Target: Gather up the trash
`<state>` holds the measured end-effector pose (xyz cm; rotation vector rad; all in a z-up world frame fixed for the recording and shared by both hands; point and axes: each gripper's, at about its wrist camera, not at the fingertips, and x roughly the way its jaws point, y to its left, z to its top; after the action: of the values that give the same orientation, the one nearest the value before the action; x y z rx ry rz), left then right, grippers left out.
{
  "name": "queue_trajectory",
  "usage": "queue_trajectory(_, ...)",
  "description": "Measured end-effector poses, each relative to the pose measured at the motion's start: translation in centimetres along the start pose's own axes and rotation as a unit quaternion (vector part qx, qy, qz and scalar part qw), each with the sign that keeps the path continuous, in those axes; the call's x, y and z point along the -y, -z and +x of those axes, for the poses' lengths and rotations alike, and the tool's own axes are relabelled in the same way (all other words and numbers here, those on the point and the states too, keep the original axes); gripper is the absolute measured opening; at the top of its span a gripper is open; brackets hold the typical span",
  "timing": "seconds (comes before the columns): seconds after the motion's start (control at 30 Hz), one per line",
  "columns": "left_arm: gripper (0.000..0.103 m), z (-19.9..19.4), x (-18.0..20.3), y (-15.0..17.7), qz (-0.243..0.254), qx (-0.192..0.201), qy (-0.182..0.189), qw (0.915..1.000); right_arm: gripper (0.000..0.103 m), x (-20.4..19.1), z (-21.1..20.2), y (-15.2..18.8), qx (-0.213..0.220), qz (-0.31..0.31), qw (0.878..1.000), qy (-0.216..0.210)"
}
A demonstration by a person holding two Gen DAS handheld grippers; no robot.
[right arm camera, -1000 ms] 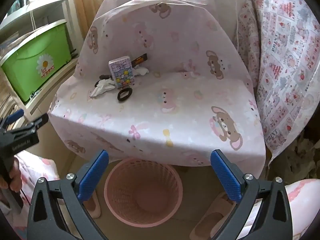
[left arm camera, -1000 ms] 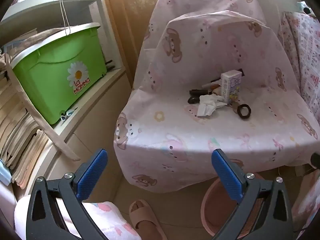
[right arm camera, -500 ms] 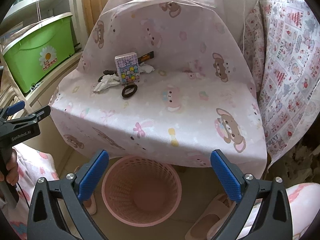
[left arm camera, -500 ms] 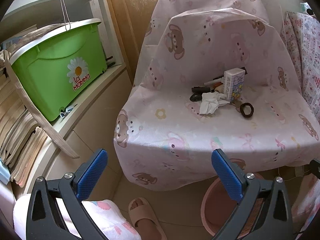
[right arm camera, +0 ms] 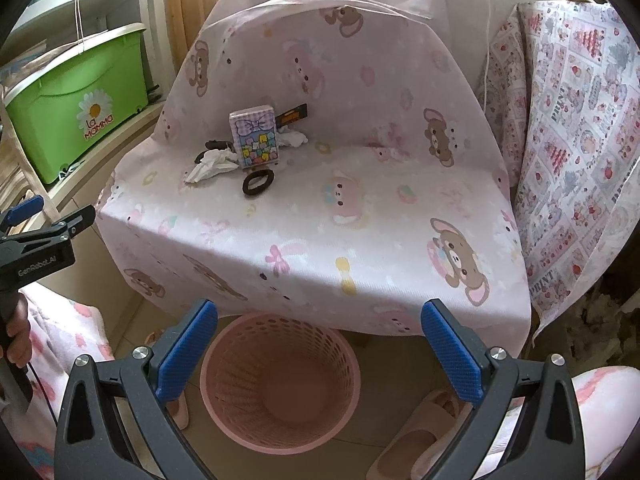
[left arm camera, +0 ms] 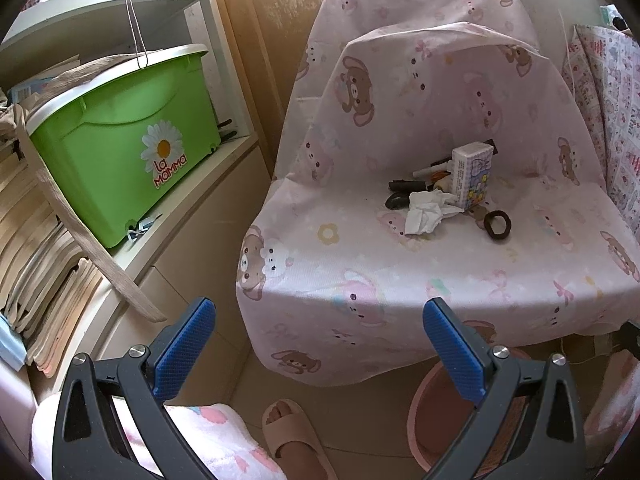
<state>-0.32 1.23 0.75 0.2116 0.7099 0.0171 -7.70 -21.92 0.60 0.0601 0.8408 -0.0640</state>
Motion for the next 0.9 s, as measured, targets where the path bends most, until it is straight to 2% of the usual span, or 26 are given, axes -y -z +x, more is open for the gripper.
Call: queue_trajectory(0.9, 0.102, -0.05, 0.38, 0.24, 0.003, -0.002, 0.001, 1.0, 0.103, 0.57, 0.34, 0.11, -0.01, 0.017, 1.0, 0.004)
